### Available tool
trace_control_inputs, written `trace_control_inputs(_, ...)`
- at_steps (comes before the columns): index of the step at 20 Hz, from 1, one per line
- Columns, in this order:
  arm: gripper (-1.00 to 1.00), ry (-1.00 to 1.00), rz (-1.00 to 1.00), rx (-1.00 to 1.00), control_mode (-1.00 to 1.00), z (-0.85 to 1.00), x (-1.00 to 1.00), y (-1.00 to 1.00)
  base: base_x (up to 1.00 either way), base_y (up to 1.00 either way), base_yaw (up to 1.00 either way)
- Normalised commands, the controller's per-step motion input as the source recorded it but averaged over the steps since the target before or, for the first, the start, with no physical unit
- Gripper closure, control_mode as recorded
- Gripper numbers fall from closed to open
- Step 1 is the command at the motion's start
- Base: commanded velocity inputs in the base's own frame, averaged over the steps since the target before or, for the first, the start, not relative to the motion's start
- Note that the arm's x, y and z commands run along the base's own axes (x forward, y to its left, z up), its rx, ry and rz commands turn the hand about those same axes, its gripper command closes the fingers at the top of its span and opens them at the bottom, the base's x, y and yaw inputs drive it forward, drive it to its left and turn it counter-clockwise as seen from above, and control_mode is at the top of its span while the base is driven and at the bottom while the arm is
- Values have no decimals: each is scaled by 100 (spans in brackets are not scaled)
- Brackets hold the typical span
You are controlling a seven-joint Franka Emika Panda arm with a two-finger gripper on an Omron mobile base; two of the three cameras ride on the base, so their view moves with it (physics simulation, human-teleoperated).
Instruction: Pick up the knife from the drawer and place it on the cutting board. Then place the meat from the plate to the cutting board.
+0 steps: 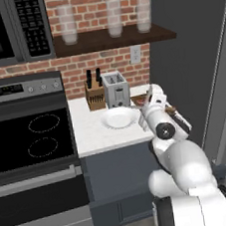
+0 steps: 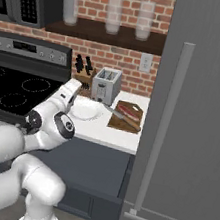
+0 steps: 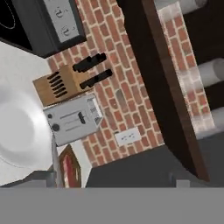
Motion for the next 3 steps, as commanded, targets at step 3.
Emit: trace_control_inputs(3,-100,-50,1,0,-100,100,-100,0,0,0,0)
